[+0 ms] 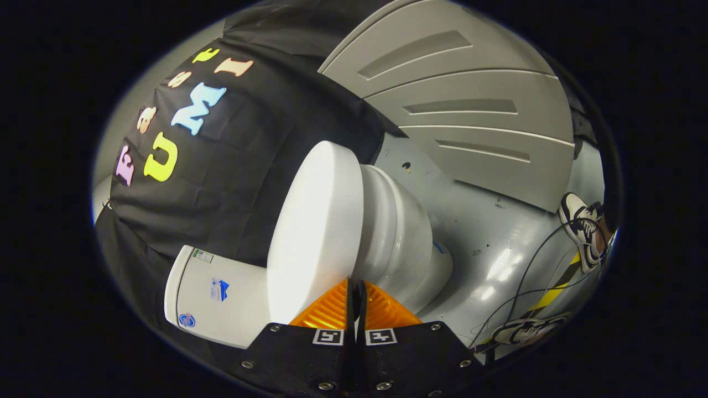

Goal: Open the toilet lid.

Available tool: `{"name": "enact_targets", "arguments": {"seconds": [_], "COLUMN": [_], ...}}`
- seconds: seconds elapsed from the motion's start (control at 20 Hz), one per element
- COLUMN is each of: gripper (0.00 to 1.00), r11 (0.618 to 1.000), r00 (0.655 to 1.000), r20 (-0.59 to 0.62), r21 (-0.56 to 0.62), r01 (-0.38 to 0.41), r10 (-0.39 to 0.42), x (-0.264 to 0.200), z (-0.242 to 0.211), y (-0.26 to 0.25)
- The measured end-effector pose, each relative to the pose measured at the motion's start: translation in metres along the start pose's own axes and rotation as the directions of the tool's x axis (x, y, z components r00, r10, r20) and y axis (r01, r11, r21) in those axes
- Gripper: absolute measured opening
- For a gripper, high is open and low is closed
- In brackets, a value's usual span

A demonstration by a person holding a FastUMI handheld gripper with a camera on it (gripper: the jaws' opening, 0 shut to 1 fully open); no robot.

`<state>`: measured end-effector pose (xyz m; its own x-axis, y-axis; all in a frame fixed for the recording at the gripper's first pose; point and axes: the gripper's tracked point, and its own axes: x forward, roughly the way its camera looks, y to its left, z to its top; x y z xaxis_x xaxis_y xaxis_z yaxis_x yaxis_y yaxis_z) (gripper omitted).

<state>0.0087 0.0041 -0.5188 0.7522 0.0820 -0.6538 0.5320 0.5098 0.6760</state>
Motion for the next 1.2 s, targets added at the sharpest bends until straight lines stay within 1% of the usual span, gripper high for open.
{"name": "enact_targets", "arguments": {"seconds": [0.2,0.35,0.45,0.6,0.8,0.85,1.0,1.05,1.2], "gripper": [0.00,0.00,0.00,0.00,0.00,0.00,0.00,0.00,0.00], "r11": [0.991,0.978,0.947,0.879,0.829,0.810,0.736,0.723,0.716], "r00": [1.000,0.999,0.996,0.992,0.981,0.977,0.966,0.963,0.956], "r20": [0.016,0.041,0.062,0.101,0.181,0.200,0.242,0.253,0.280], "r21": [-0.132,-0.205,-0.312,-0.464,-0.536,-0.560,-0.638,-0.648,-0.651], "r01": [-0.004,0.038,0.076,0.113,0.161,0.177,0.227,0.239,0.253], "r10": [0.006,-0.030,-0.059,-0.074,-0.073,-0.076,-0.088,-0.091,-0.084], "x": [-0.017,-0.026,-0.030,-0.042,-0.060,-0.062,-0.068,-0.070,-0.075], "z": [0.007,0.011,0.009,0.014,0.015,0.012,0.009,0.009,0.005], "y": [0.028,0.042,0.054,0.078,0.116,0.124,0.142,0.146,0.160]}}
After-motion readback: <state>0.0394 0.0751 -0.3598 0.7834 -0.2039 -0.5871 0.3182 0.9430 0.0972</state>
